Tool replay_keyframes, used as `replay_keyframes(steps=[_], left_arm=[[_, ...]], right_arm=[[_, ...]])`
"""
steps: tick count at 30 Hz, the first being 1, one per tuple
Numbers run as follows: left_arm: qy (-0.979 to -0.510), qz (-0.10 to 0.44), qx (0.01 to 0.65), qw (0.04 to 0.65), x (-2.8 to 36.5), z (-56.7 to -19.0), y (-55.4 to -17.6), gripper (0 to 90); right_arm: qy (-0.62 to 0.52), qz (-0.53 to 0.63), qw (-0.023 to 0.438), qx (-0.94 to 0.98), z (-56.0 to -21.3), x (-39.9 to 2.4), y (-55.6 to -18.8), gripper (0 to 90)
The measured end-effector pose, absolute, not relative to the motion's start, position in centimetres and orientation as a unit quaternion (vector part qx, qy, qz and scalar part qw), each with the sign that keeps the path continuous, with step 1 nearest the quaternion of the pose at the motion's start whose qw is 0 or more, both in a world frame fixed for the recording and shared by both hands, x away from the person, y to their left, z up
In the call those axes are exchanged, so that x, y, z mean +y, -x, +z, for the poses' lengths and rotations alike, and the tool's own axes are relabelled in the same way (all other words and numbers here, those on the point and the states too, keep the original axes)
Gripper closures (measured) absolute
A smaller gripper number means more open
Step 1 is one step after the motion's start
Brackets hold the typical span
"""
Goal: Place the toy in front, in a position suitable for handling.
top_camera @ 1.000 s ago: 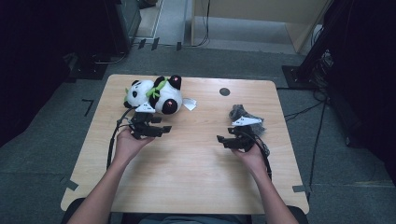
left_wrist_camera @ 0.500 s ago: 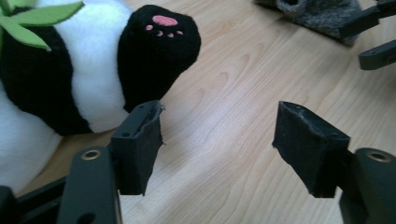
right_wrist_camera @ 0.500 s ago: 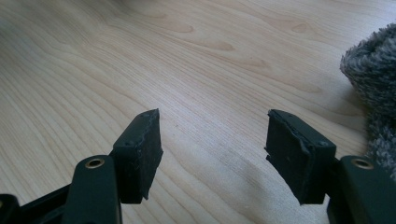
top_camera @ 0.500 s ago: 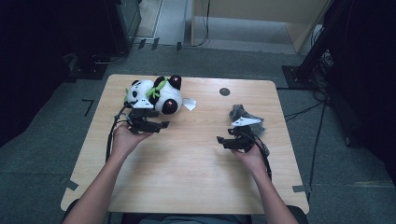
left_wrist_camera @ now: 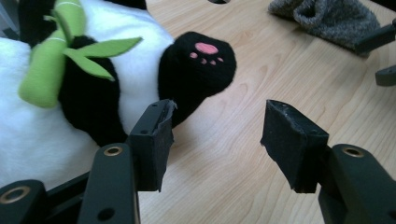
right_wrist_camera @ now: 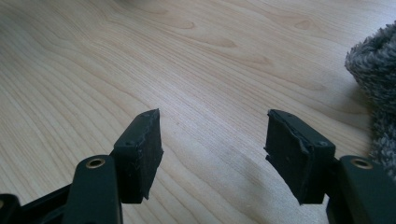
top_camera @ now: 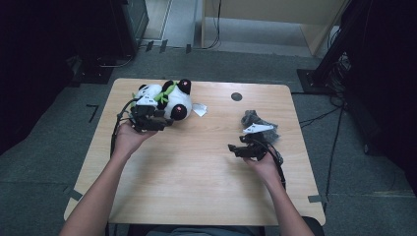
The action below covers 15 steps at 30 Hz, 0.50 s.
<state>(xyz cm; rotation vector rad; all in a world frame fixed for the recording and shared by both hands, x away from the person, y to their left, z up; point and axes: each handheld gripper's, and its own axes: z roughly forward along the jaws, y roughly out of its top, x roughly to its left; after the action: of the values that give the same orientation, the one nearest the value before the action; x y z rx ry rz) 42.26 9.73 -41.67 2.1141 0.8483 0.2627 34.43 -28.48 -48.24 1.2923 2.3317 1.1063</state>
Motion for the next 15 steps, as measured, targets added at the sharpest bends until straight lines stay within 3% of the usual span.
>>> replay_keyframes(steps=[15], left_arm=[[-0.827, 0.111, 0.369, 0.410, 11.3, -39.7, -46.8, 38.5]], right_arm=[[-0.443, 0.381, 0.125, 0.802, -48.3, -28.4, -34.4, 37.1]])
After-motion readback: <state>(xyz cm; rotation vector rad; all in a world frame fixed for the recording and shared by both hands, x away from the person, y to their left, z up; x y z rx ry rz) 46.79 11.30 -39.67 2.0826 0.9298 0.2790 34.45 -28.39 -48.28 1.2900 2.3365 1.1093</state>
